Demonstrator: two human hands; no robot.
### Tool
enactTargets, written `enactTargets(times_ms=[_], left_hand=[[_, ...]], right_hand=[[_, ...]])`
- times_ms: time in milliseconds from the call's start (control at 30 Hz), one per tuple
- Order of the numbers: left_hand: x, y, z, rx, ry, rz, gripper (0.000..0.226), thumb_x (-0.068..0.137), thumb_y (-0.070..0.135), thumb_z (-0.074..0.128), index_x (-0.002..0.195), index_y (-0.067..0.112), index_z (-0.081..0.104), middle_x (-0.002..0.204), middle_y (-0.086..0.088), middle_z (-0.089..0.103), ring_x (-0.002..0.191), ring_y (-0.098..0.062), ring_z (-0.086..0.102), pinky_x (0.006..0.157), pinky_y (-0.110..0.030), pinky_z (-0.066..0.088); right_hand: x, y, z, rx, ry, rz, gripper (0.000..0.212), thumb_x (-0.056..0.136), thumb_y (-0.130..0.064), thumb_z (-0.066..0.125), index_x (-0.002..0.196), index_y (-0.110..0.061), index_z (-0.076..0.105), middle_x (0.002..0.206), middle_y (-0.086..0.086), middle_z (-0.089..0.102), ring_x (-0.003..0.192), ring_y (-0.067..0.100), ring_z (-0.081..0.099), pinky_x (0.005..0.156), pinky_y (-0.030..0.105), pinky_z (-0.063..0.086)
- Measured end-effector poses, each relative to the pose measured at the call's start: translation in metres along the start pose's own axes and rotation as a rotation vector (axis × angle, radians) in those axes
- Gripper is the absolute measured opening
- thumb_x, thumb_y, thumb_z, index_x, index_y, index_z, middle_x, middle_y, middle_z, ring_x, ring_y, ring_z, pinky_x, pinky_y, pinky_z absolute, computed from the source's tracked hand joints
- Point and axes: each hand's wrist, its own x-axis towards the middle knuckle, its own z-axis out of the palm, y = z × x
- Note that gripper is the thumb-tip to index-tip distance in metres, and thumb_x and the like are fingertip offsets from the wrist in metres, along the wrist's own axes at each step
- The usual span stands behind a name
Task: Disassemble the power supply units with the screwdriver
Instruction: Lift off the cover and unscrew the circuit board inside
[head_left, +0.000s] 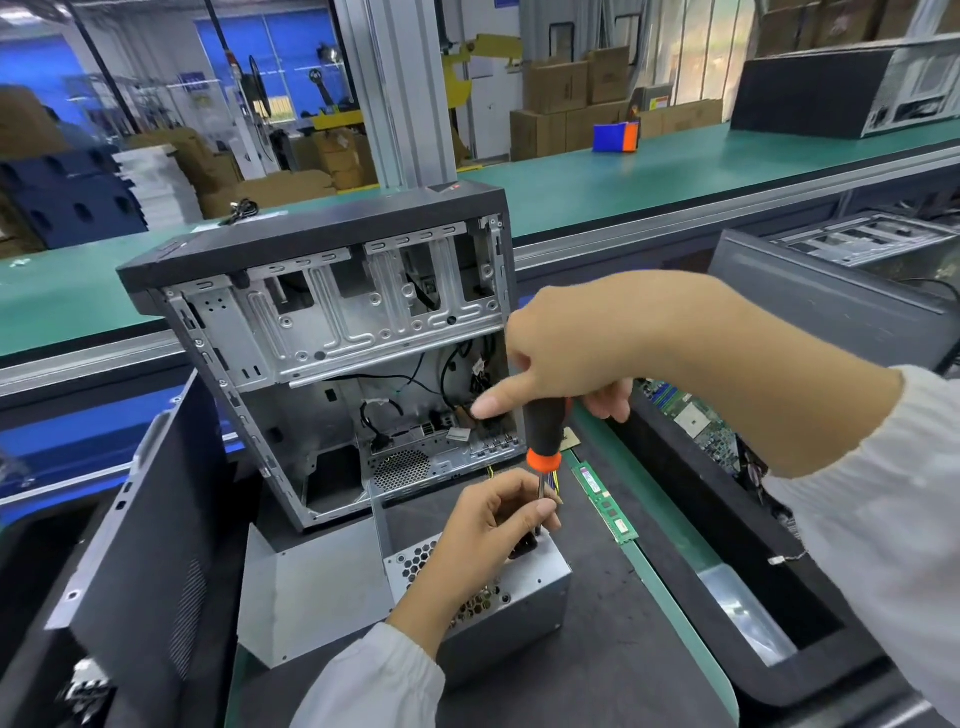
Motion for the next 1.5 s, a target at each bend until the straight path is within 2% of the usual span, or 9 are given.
enactTargets(times_ms=[100,200,367,567,967,1100,1267,1400,1500], left_hand=[[0.000,0.000,0.000,-0.008,0.008,-0.013,0.012,0.094,0.019,0.059,0.092,0.024,0.069,0.080,0.000,0.070,0.080,-0.016,0.066,0.077,-0.026,0.051],[0.001,0.001,-0.001,0.000,0.012,-0.010,0.012,0.095,0.017,0.058,0.090,0.020,0.069,0.080,-0.001,0.070,0.081,-0.015,0.066,0.077,-0.022,0.049],[0.001,0.000,0.000,0.032,0.004,-0.012,0.017,0.097,0.021,0.053,0.094,0.025,0.070,0.081,0.002,0.071,0.082,-0.011,0.064,0.080,-0.023,0.049],[0.000,0.000,0.000,0.021,0.002,-0.026,0.013,0.096,0.017,0.057,0.093,0.017,0.070,0.081,-0.001,0.071,0.078,-0.023,0.065,0.074,-0.033,0.051],[0.001,0.004,0.003,-0.022,-0.006,-0.085,0.022,0.100,0.010,0.051,0.093,0.010,0.072,0.062,0.004,0.059,0.072,-0.017,0.063,0.075,-0.026,0.050],[-0.001,0.010,0.001,-0.033,0.000,-0.043,0.020,0.099,0.011,0.052,0.102,0.009,0.072,0.073,-0.001,0.067,0.080,-0.016,0.065,0.081,-0.025,0.050],[0.004,0.028,-0.002,-0.189,0.052,0.054,0.020,0.097,0.019,0.055,0.105,0.008,0.070,0.082,-0.004,0.072,0.093,-0.022,0.070,0.090,-0.026,0.050],[0.007,0.031,0.001,-0.204,0.018,0.060,0.013,0.093,0.012,0.060,0.096,0.003,0.070,0.076,-0.003,0.070,0.082,-0.018,0.069,0.080,-0.024,0.052],[0.008,0.031,-0.001,-0.207,0.036,0.058,0.013,0.091,0.012,0.063,0.093,0.000,0.068,0.076,-0.005,0.071,0.079,-0.015,0.068,0.080,-0.023,0.050]], right_hand=[[0.001,0.002,-0.001,-0.068,0.030,-0.171,0.017,0.091,-0.035,0.060,0.100,-0.021,0.056,0.073,-0.007,0.064,0.058,0.016,0.064,0.049,0.020,0.047],[-0.003,0.006,-0.004,0.009,-0.075,-0.235,0.047,0.080,-0.042,0.072,0.120,-0.035,0.046,0.102,-0.004,0.055,0.070,0.015,0.069,0.064,0.030,0.054],[-0.004,-0.006,0.002,-0.005,0.128,-0.013,0.069,0.077,-0.079,0.042,0.086,-0.011,0.052,0.036,0.000,0.056,0.038,0.015,0.061,0.045,0.021,0.044],[-0.010,0.000,-0.007,-0.021,0.016,-0.252,0.020,0.090,-0.017,0.052,0.104,-0.032,0.053,0.091,-0.001,0.055,0.077,0.025,0.069,0.063,0.032,0.052],[-0.002,-0.019,0.007,0.012,0.327,-0.145,0.070,0.071,-0.082,0.048,0.069,-0.012,0.043,0.035,0.002,0.054,0.029,0.012,0.053,0.039,0.023,0.044],[0.000,-0.023,0.005,-0.152,0.422,-0.184,0.039,0.096,-0.046,0.048,0.081,-0.010,0.043,0.067,-0.001,0.037,0.062,0.023,0.047,0.053,0.030,0.036],[-0.013,-0.007,-0.010,0.083,-0.020,-0.251,0.024,0.091,-0.013,0.055,0.108,-0.031,0.052,0.086,0.001,0.058,0.058,0.010,0.067,0.063,0.033,0.056],[-0.017,-0.018,-0.007,-0.017,0.061,-0.079,0.064,0.078,-0.073,0.050,0.100,-0.014,0.051,0.053,0.004,0.061,0.036,0.012,0.061,0.050,0.026,0.051],[-0.013,-0.025,-0.002,-0.196,0.131,0.050,0.066,0.090,-0.069,0.031,0.065,-0.008,0.041,0.016,-0.001,0.029,0.023,0.012,0.044,0.043,0.026,0.032]])
